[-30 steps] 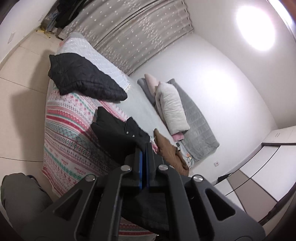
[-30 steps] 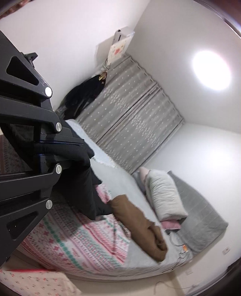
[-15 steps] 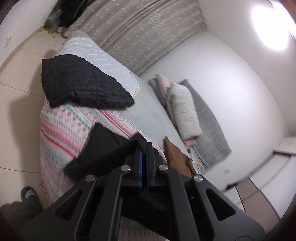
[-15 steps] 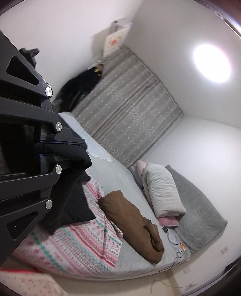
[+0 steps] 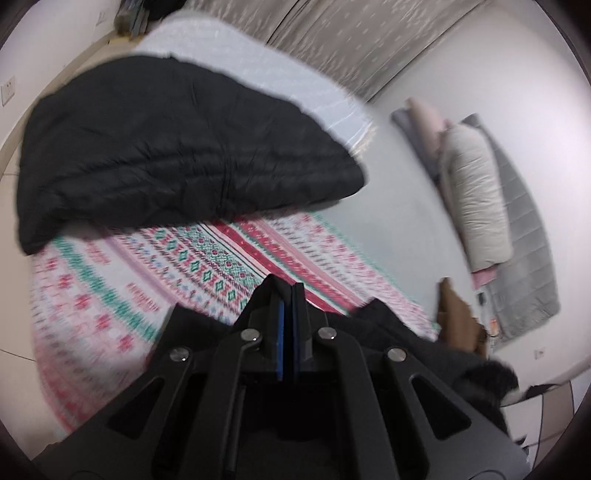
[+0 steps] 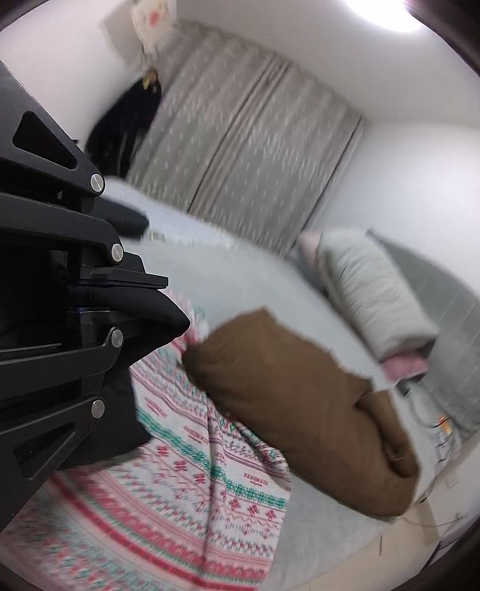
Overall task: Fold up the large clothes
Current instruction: 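Lay the held hem over the coat's collar with both tools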
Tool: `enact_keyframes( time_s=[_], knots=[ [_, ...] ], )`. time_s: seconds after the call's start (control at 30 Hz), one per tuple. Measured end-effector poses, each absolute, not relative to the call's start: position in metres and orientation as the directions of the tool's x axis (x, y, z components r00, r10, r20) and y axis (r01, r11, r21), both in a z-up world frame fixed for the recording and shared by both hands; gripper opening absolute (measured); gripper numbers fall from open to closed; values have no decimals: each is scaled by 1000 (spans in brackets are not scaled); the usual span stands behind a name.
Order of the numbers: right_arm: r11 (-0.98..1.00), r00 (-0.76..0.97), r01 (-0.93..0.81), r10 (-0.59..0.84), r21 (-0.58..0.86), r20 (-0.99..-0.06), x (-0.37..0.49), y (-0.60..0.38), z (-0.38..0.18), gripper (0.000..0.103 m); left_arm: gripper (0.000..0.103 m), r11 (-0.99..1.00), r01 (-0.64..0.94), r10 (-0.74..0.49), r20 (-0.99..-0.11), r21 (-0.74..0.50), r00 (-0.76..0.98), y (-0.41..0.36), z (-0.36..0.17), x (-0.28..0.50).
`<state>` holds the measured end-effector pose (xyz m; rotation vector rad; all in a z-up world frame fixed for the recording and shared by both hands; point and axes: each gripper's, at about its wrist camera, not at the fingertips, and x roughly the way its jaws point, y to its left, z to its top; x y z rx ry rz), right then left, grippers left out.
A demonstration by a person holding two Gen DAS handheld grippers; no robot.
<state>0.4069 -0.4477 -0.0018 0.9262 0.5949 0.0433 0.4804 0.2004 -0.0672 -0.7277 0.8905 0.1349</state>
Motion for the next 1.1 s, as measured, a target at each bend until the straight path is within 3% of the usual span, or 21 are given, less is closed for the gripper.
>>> enact_keyframes(
  time_s=[0.17, 0.3, 0.47, 0.5, 0.53, 0.63, 0.77, 0.83, 1.0, 1.1],
  knots=[
    [629, 763, 333, 258, 703, -593, 480, -451, -60, 7, 13, 743, -449, -246, -827, -496, 506, 204, -123, 527],
    [604, 675, 429, 279, 671, -683, 521, -457, -108, 11, 16, 694, -469, -313, -816, -546, 485, 220, -141, 533],
    [538, 650, 447, 354, 715, -672, 538, -466, -126, 19, 17, 621, -452, -361, -746, -640, 559, 242, -122, 528],
    [515, 657, 436, 380, 739, -652, 539, -469, -124, 21, 19, 602, -440, -372, -722, -666, 583, 247, -115, 526],
    [496, 667, 421, 398, 759, -630, 539, -472, -122, 27, 28, 591, -423, -375, -697, -688, 611, 251, -107, 522],
    [499, 700, 375, 400, 781, -592, 532, -482, -109, 36, 50, 736, -361, -269, -736, -573, 621, 242, -84, 515],
    [698, 715, 348, 233, 625, -659, 513, -483, -73, 49, 61, 817, -262, -277, -748, -514, 603, 230, -78, 502],
    [764, 706, 317, 206, 563, -677, 507, -480, -66, 53, 72, 849, -237, -265, -768, -472, 583, 224, -81, 497],
    [896, 627, 197, 197, 398, -754, 517, -452, -76, 56, 72, 912, -167, -265, -849, -375, 458, 201, -113, 510],
    [948, 585, 122, 171, 294, -793, 532, -426, -90, 56, 72, 942, -161, -199, -878, -293, 435, 188, -130, 519]
  ],
)
